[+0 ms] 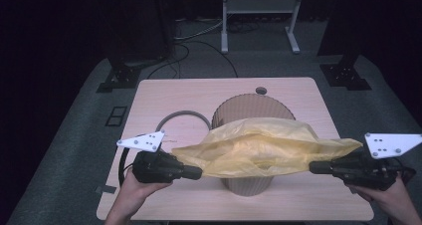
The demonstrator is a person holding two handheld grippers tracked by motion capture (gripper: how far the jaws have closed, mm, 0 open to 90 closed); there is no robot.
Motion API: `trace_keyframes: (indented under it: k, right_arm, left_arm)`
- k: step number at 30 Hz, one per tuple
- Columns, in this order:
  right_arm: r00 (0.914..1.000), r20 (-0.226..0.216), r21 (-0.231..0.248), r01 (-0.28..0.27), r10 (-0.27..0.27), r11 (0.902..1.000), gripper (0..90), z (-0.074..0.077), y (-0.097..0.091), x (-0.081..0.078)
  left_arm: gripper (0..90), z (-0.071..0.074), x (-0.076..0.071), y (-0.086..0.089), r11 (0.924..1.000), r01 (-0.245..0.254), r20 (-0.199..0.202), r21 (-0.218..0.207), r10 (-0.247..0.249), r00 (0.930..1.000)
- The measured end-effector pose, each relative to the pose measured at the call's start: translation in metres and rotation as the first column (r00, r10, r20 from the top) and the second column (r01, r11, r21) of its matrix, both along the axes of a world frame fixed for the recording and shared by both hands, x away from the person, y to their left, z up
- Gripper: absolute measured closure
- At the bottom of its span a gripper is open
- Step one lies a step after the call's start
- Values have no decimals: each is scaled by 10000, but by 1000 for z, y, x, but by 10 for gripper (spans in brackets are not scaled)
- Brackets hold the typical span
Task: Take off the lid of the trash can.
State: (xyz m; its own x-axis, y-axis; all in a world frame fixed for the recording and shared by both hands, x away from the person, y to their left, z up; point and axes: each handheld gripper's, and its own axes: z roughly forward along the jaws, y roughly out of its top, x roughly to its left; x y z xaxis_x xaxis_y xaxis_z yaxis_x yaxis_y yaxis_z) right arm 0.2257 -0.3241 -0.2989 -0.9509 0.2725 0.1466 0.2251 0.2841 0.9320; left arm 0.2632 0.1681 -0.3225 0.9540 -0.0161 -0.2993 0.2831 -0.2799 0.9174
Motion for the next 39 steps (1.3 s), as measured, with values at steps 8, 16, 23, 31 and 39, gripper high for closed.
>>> trace_keyframes:
  k: [8, 16, 23, 31, 39]
  right_arm:
    - [9969, -750, -356, 191, -217, 9992, 900, -31, 1, 7]
    - [9888, -1444, -528, 317, -390, 9981, 900, -61, 2, 17]
    - [9809, -1834, -767, 511, -645, 9957, 900, -78, 3, 26]
    - [9725, -1992, -1333, 953, -1209, 9865, 900, -92, -1, 32]
    - [9729, -2057, -288, 1017, -1055, 9944, 745, -82, -17, 25]
  left_arm:
    - [897, -26, 5, -2, 9975, -272, -393, 657, 299, 9988]
    - [897, -45, 15, -4, 9929, -477, -680, 1092, 554, 9961]
    - [897, -52, 21, -10, 9761, -827, -359, 2008, 917, 9951]
    - [898, -51, 20, -6, 9621, -1242, -40, 2429, 1291, 9916]
    - [897, -49, 16, -3, 9625, -1083, 10, 2488, 1115, 9938]
